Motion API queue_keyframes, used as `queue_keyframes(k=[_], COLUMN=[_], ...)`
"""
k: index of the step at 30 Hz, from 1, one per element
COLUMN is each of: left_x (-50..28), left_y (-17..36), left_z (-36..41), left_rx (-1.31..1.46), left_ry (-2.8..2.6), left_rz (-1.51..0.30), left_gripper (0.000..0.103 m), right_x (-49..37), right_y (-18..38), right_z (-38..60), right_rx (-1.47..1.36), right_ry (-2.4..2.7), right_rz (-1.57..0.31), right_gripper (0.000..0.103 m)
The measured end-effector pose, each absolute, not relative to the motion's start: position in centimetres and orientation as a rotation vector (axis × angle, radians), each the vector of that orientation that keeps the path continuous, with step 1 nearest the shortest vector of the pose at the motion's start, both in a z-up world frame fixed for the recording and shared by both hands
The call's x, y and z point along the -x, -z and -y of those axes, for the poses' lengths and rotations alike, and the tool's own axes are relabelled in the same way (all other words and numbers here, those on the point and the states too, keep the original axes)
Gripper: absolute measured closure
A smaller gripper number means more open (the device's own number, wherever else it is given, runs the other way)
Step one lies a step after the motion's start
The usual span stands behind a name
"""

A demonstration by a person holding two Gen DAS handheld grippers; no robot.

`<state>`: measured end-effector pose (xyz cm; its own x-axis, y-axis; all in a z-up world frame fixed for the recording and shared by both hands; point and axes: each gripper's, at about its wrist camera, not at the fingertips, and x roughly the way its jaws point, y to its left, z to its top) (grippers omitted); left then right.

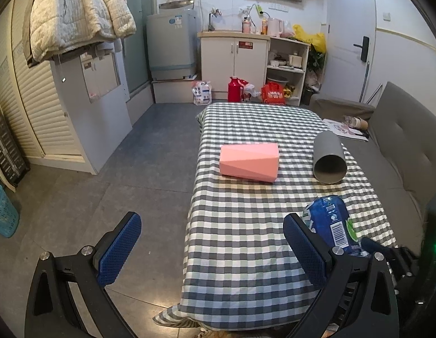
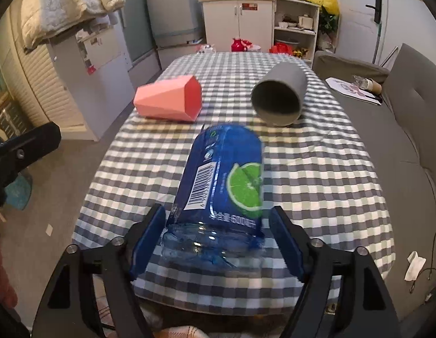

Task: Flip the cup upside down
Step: 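Lift the blue water bottle with the right gripper toward the table edge, then bring the left gripper to the bottle and grasp its body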

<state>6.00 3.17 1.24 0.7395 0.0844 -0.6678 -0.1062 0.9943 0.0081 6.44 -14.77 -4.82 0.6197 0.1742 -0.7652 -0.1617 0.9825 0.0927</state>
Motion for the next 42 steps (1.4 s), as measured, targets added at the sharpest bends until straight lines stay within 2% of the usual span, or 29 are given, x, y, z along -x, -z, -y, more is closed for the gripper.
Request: queue_keyframes(k=[10,15,27,35,41,42], left_x=[-4.1,-4.0,-5.7,-7.8,-8.1,-8.1], left_y=[-2.9,-0.9,2.6,6.0,8.3,8.4], left_z=[0.5,3.5,8.1,9.1,9.7,9.5], left_rx=[0.008,0.017,0.056,0.06,0.046,0.055], left_ry=[-0.1,-0.004,0.128,0.158,0.194,0.204], left_rz=[-0.705,-0.76,-0.846,-0.925,-0.983,-0.985], left_gripper=[0.0,0.0,0.0,0.0,0.002,0.007], right_x=[-1.3,0.4,0.5,-0.5,-1.6,-1.7], right_y=[-1.0,-2.4,-0.4,1.7,3.4,3.7], right_z=[20.3,23.3,29.0,29.5,29.5,29.3], right_rx=[-0.009,0.004,-0.173,-0.165,-0.167,-0.168], right_ry=[-0.129,-0.065,0.019,0.014,0.024,0.019], right_rz=[-0.694,-0.659,-0.662,-0.71,-0.753,-0.763], right_gripper=[0.014,0.014,0.013,0.013,0.013,0.013])
